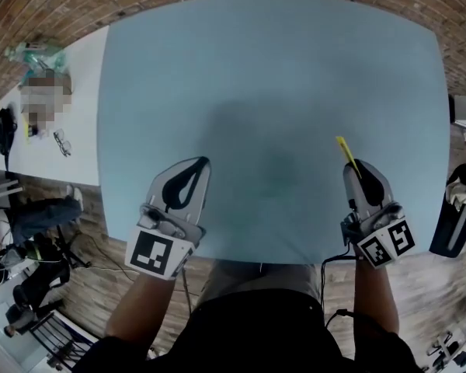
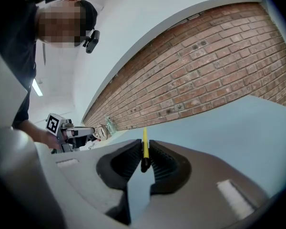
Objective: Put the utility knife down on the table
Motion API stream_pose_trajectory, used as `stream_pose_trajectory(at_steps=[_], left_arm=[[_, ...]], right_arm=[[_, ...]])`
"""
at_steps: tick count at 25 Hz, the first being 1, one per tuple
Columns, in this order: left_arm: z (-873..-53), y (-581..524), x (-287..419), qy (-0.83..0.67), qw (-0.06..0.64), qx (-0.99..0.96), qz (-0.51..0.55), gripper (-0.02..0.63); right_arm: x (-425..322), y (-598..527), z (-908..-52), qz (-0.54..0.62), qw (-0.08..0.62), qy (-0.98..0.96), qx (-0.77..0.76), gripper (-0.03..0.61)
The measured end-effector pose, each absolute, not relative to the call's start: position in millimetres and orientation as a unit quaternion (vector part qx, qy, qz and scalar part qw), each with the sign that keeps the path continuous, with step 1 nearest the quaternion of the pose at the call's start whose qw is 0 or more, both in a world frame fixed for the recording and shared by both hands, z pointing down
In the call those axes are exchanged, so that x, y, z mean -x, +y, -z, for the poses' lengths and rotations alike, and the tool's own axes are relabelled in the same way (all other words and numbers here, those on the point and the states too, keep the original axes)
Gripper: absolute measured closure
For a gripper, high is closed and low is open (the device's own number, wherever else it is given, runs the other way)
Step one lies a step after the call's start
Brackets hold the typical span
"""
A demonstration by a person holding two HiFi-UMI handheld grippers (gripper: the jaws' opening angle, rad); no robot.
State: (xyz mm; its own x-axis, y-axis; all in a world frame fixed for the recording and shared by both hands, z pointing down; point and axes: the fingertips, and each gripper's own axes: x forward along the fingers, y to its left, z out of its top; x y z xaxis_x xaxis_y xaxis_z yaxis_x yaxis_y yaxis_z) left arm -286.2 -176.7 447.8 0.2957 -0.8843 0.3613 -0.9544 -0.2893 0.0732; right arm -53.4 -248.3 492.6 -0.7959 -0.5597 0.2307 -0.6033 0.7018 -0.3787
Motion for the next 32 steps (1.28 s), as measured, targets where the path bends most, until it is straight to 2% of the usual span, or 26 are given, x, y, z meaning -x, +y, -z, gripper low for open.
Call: stream_pose_trajectory(at_steps=[32], left_arm=[[-511,-159,277,-0.541,0.201,-0.801,-0.157,0.617]], right_arm=[[74,-254,-564,-0.232,0.118,-0.911,-0.32,0.525]])
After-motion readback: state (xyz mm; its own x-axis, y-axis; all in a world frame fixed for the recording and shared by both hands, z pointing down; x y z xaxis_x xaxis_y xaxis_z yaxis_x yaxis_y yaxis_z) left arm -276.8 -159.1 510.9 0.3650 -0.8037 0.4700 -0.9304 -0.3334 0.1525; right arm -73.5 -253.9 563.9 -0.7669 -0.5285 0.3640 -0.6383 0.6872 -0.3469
